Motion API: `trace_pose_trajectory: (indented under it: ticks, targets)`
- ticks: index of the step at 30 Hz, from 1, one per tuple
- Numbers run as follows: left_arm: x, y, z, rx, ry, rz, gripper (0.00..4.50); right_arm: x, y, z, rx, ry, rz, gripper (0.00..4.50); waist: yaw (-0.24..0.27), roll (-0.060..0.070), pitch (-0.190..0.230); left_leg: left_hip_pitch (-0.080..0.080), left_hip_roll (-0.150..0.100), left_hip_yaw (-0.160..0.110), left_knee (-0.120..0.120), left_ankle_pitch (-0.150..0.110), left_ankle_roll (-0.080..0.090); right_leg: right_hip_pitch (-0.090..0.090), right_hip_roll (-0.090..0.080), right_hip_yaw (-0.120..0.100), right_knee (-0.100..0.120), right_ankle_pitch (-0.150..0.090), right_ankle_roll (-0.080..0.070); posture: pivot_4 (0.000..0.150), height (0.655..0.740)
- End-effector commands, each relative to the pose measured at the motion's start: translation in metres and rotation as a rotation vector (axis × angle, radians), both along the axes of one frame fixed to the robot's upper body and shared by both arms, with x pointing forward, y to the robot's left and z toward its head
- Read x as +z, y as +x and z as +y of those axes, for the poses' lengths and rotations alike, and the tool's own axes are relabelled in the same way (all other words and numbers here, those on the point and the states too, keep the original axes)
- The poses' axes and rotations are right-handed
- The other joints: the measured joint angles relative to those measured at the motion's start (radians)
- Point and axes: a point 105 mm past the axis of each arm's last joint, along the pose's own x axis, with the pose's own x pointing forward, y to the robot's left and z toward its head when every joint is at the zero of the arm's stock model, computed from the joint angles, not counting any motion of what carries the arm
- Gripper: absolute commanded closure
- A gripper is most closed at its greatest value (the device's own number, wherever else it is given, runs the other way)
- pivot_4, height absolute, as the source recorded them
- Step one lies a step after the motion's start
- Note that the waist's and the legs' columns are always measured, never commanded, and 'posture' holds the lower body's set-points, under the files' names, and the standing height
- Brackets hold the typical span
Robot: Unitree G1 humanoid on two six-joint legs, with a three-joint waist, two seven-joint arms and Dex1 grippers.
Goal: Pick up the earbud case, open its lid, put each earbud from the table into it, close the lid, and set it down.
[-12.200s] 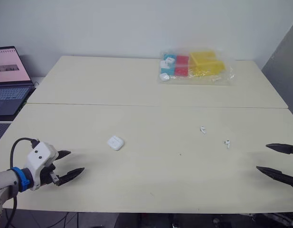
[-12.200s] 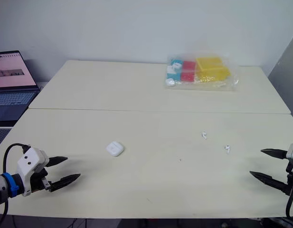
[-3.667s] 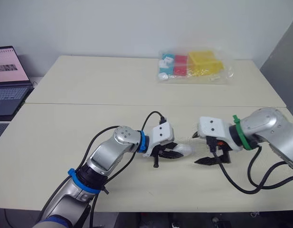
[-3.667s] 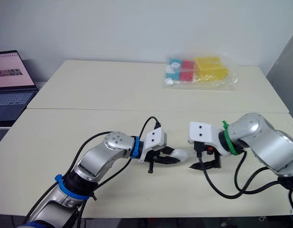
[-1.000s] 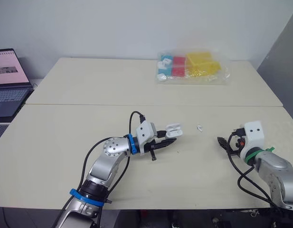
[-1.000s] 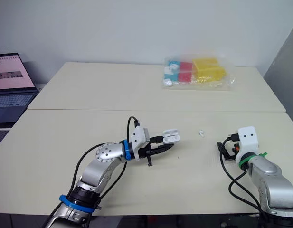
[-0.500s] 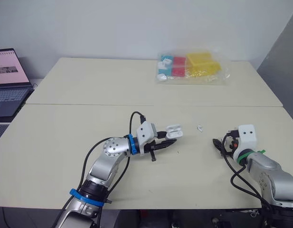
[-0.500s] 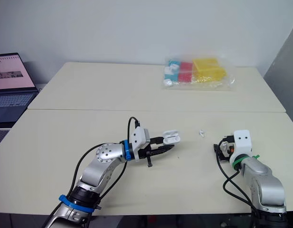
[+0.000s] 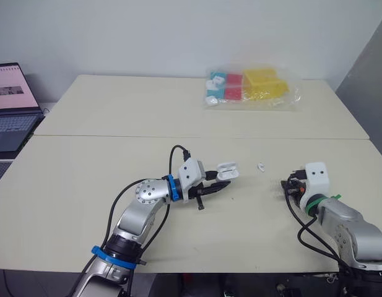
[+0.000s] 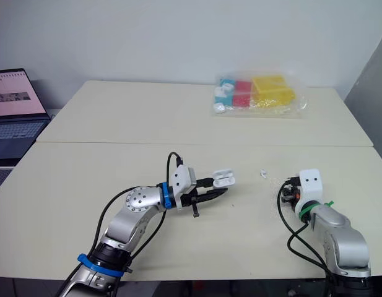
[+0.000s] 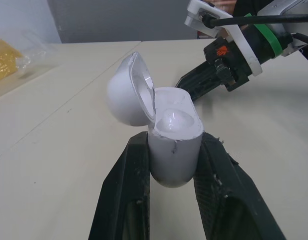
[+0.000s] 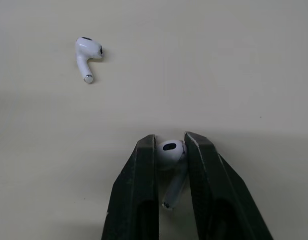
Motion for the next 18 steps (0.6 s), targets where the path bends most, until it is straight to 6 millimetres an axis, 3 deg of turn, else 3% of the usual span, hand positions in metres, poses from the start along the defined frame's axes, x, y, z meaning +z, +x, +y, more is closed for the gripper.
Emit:
trace_pose_trajectory:
  ticks: [1,6,10,18]
  targets:
    - [0.010,-0.003,-0.006,-0.018,-0.015,-0.051,3.69,0.005,-0.007,0.001,0.067,-0.020,0.021,4.09,0.001,0.000,0.000,0.000,0.000,0.000,0.000,0.000,0.000,0.000,0.000,0.000,0.000,0.000,0.000,0.150,0.7354]
    - [0.009,-0.005,-0.004,-0.013,-0.013,-0.048,3.69,0.014,-0.025,0.023,0.459,-0.209,0.062,4.09,0.001,0.000,0.000,-0.001,0.000,0.000,-0.001,0.000,0.000,0.000,0.000,-0.001,-0.004,0.000,0.000,0.150,0.7354]
    - [0.008,-0.009,-0.003,-0.003,-0.011,-0.041,3.69,0.013,-0.046,0.017,0.968,-0.586,0.118,4.09,-0.001,0.002,0.001,-0.001,0.000,0.000,-0.003,-0.001,0.001,0.001,0.000,-0.001,-0.008,0.000,0.001,0.150,0.7354]
    - [0.007,-0.011,0.004,0.031,-0.002,-0.035,3.69,0.016,-0.046,-0.014,1.232,-0.700,0.290,4.09,0.001,0.000,0.002,-0.001,0.000,0.001,-0.005,-0.001,0.001,0.001,0.001,-0.001,-0.011,0.001,0.001,0.150,0.7354]
